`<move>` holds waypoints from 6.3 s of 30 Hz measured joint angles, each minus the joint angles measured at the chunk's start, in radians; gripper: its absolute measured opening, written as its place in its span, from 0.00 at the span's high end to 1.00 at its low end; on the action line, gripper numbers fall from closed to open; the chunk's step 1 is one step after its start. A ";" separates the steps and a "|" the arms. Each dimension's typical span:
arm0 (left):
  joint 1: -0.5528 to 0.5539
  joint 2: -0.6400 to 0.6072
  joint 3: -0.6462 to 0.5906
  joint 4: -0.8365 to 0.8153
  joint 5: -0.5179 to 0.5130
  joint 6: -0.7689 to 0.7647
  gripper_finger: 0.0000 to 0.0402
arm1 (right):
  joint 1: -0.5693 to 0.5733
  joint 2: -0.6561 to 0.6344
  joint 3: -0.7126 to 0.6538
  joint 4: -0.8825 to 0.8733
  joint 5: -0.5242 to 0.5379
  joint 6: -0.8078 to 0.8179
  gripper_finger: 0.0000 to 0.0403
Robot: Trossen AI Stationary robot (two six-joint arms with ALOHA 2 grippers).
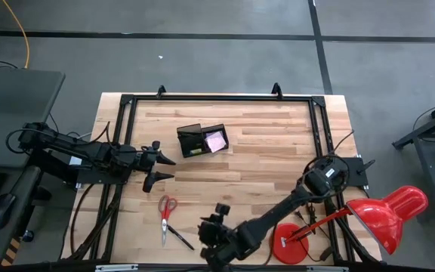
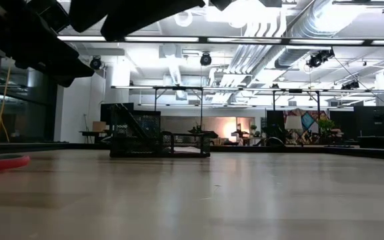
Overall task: Pick and place office supplies into organizer
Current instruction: Put the black pen into the black desk organizer
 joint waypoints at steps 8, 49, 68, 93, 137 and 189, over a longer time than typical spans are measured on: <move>0.000 0.000 0.000 0.013 -0.025 0.019 0.43 | -0.012 0.101 0.000 0.520 -0.482 -0.466 0.69; 0.000 0.000 0.000 0.011 -0.008 0.014 0.43 | -0.240 0.135 -0.001 0.788 -0.999 -0.695 0.82; 0.000 0.000 0.000 0.013 0.001 0.000 0.43 | -0.204 -0.024 0.001 0.388 -0.370 -0.585 0.86; 0.000 0.000 0.000 0.014 0.006 -0.001 0.43 | -0.250 -0.395 -0.796 1.254 -0.756 -0.624 0.86; 0.000 0.000 0.000 0.011 0.073 0.104 0.43 | -0.366 -0.562 -1.911 2.216 -0.488 -0.327 0.86; -0.489 0.903 -0.007 0.782 -0.125 0.191 0.43 | -0.366 -0.562 -1.910 2.124 -0.489 -0.319 0.86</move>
